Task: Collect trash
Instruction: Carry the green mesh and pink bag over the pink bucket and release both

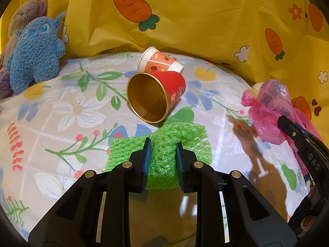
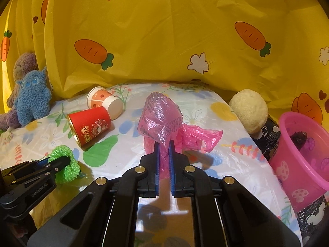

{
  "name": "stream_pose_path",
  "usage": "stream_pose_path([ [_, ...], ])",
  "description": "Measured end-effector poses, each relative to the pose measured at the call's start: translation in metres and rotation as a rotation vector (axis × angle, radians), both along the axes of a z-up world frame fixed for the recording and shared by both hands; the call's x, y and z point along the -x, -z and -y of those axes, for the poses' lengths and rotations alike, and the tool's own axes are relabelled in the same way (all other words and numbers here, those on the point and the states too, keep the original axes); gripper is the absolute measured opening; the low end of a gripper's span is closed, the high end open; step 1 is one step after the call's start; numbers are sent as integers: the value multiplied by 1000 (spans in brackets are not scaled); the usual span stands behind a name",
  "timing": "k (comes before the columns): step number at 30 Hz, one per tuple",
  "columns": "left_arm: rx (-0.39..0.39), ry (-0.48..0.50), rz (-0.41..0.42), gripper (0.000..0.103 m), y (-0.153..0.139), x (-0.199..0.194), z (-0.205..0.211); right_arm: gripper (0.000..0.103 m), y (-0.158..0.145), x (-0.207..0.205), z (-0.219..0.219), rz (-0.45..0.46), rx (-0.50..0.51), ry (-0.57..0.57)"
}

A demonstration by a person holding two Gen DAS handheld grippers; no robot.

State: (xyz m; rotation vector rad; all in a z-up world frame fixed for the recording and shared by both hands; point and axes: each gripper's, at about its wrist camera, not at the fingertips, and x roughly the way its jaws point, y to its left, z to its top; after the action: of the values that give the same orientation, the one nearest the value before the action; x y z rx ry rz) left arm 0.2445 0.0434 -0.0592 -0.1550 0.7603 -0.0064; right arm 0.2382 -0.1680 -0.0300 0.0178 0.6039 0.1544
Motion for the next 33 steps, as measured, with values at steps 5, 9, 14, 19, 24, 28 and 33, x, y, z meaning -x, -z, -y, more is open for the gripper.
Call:
stream_pose_path([
  [5, -16, 13, 9, 22, -3, 2, 5, 9, -7, 22, 19, 29, -17, 19],
  [9, -17, 26, 17, 22, -8, 8, 11, 9, -10, 39, 34, 46, -27, 31],
  [14, -37, 44, 35, 22, -17, 21, 22, 9, -12, 58, 51, 59, -35, 45],
  [19, -46, 72, 59, 22, -31, 33, 37, 9, -17, 74, 68, 83, -46, 70],
  [24, -46, 114, 81, 22, -42, 43, 58, 9, -21, 85, 84, 100, -51, 92],
  [28, -58, 163, 98, 22, -49, 50, 82, 9, -24, 93, 98, 110, -54, 109],
  [33, -60, 227, 105, 22, -53, 53, 112, 9, -25, 98, 117, 117, -62, 139],
])
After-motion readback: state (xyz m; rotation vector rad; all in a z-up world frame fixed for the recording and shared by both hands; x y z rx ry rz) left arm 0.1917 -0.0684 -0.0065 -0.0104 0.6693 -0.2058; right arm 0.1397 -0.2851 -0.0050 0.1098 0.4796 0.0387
